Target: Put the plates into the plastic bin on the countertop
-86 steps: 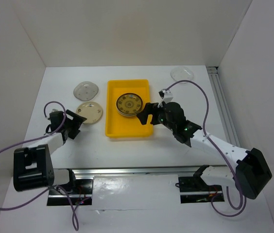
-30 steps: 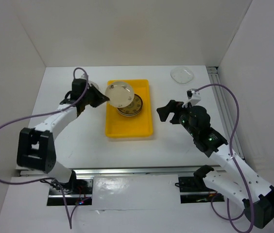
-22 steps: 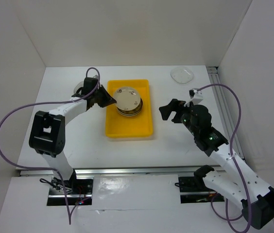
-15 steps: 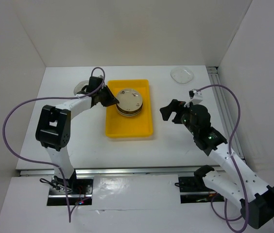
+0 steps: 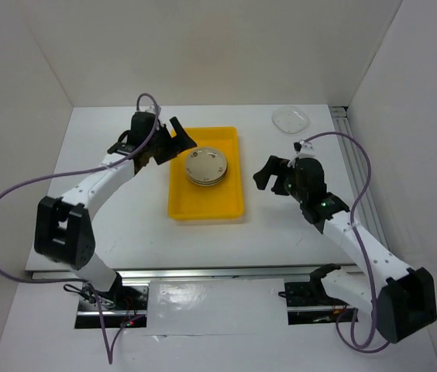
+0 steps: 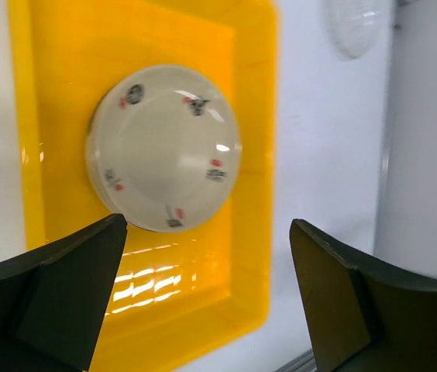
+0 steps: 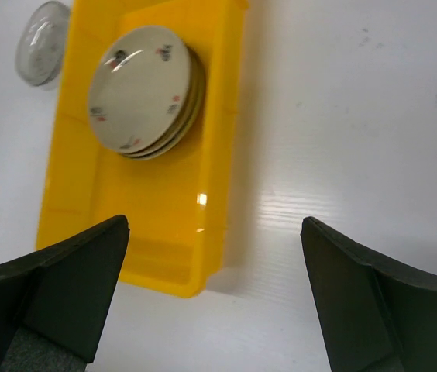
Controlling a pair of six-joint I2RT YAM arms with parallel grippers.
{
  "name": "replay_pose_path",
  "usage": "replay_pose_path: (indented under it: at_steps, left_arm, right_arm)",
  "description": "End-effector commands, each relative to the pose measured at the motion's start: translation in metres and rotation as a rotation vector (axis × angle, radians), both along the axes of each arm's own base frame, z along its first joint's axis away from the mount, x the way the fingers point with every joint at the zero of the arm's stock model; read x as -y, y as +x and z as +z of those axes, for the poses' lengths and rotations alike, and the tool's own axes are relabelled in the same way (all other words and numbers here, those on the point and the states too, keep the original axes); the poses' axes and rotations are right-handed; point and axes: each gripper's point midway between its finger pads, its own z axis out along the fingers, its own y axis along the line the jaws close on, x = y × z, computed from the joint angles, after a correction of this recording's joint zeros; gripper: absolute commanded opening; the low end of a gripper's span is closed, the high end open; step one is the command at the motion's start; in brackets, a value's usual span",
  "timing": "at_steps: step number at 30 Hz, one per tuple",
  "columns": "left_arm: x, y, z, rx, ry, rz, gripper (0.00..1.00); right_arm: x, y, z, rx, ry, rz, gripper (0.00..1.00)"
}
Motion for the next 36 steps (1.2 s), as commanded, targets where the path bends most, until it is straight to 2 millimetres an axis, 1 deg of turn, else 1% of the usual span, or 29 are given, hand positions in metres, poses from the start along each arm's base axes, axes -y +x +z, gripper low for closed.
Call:
replay_pose_path:
  at_steps: [1, 2, 3, 4, 5, 6, 7, 8, 9, 10, 12, 13, 14, 15, 16, 17, 20, 22, 23, 24, 25, 26, 27, 29, 30, 31, 32, 33, 36]
  left_arm:
    - [-0.006, -0.024, 0.055, 0.135, 0.021, -0.016, 1.00]
    - [-0.007, -0.033, 0.059, 0.144, 0.035, -0.023, 1.00]
    - [-0.013, -0.047, 0.071, 0.174, 0.043, -0.019, 1.00]
    - [-0.020, -0.055, 0.073, 0.177, 0.056, 0.001, 1.00]
    - [-0.023, -0.068, 0.070, 0.166, 0.086, -0.011, 1.00]
    - [-0.027, -0.084, 0.077, 0.186, 0.092, -0.017, 1.00]
    - [-0.034, -0.092, 0.077, 0.181, 0.109, 0.004, 1.00]
    - [-0.037, -0.102, 0.076, 0.180, 0.134, -0.007, 1.00]
    - [-0.039, -0.115, 0.073, 0.158, 0.141, -0.018, 1.00]
    - [-0.042, -0.125, 0.067, 0.145, 0.156, -0.027, 1.00]
    - [-0.052, -0.140, 0.069, 0.153, 0.176, -0.018, 1.00]
    - [-0.055, -0.150, 0.059, 0.115, 0.189, -0.022, 1.00]
    - [-0.059, -0.151, 0.058, 0.117, 0.189, -0.013, 1.00]
    - [-0.062, -0.158, 0.058, 0.121, 0.198, -0.019, 1.00]
    - [-0.066, -0.160, 0.054, 0.110, 0.202, -0.009, 1.00]
    - [-0.067, -0.167, 0.046, 0.088, 0.214, -0.028, 1.00]
    - [-0.073, -0.175, 0.036, 0.066, 0.219, -0.033, 1.00]
    - [-0.079, -0.178, 0.032, 0.062, 0.242, -0.039, 1.00]
    - [-0.084, -0.178, 0.030, 0.051, 0.245, -0.022, 1.00]
    - [-0.087, -0.180, 0.028, 0.054, 0.257, -0.023, 1.00]
    - [-0.090, -0.179, 0.028, 0.053, 0.257, -0.014, 1.00]
    - [-0.096, -0.177, 0.030, 0.061, 0.262, 0.005, 1.00]
    - [-0.097, -0.178, 0.026, 0.051, 0.259, 0.006, 1.00]
    - [-0.099, -0.179, 0.022, 0.038, 0.254, 0.010, 1.00]
    - [-0.101, -0.178, 0.022, 0.037, 0.254, 0.019, 1.00]
    - [-0.101, -0.178, 0.022, 0.037, 0.254, 0.019, 1.00]
    - [-0.104, -0.177, 0.022, 0.036, 0.255, 0.028, 1.00]
    - [-0.106, -0.177, 0.022, 0.035, 0.255, 0.037, 1.00]
    - [-0.107, -0.178, 0.021, 0.033, 0.249, 0.039, 1.00]
  right_arm:
    - [0.012, 0.035, 0.000, 0.006, 0.095, -0.047, 0.99]
    - [0.040, 0.051, -0.004, 0.006, 0.127, -0.124, 0.99]
    - [0.046, 0.059, -0.022, -0.043, 0.164, -0.115, 0.99]
    - [0.059, 0.074, -0.020, -0.013, 0.196, -0.143, 0.99]
    - [0.085, 0.085, -0.026, -0.024, 0.240, -0.205, 0.99]
    - [0.096, 0.097, -0.044, -0.057, 0.254, -0.233, 0.99]
    - [0.106, 0.107, -0.048, -0.049, 0.264, -0.258, 0.99]
    - [0.123, 0.121, -0.046, -0.017, 0.280, -0.299, 0.99]
    - [0.125, 0.129, -0.050, -0.025, 0.298, -0.298, 0.99]
    - [0.129, 0.146, -0.062, -0.047, 0.302, -0.314, 0.98]
    - [0.136, 0.167, -0.070, -0.044, 0.292, -0.343, 0.98]
    - [0.139, 0.177, -0.094, -0.091, 0.286, -0.360, 0.98]
    - [0.142, 0.197, -0.083, -0.063, 0.287, -0.356, 0.97]
    - [0.145, 0.207, -0.087, -0.064, 0.283, -0.367, 0.97]
    - [0.150, 0.214, -0.114, -0.114, 0.262, -0.391, 0.95]
    - [0.152, 0.232, -0.104, -0.086, 0.264, -0.388, 0.95]
    - [0.164, 0.260, -0.121, -0.092, 0.244, -0.435, 0.94]
    - [0.170, 0.272, -0.128, -0.096, 0.241, -0.466, 0.94]
    - [0.174, 0.275, -0.149, -0.132, 0.228, -0.490, 0.94]
    - [0.177, 0.287, -0.145, -0.125, 0.225, -0.498, 0.92]
    - [0.185, 0.292, -0.149, -0.132, 0.232, -0.523, 0.92]
    - [0.188, 0.295, -0.170, -0.169, 0.230, -0.545, 0.90]
    - [0.191, 0.309, -0.163, -0.147, 0.229, -0.552, 0.90]
    - [0.190, 0.311, -0.180, -0.210, 0.216, -0.577, 0.87]
    - [0.197, 0.311, -0.198, -0.240, 0.198, -0.623, 0.85]
    - [0.196, 0.315, -0.198, -0.261, 0.181, -0.638, 0.84]
    - [0.203, 0.316, -0.203, -0.273, 0.166, -0.679, 0.84]
    - [0.200, 0.314, -0.215, -0.300, 0.152, -0.683, 0.81]
    - [0.203, 0.313, -0.225, -0.344, 0.148, -0.716, 0.67]
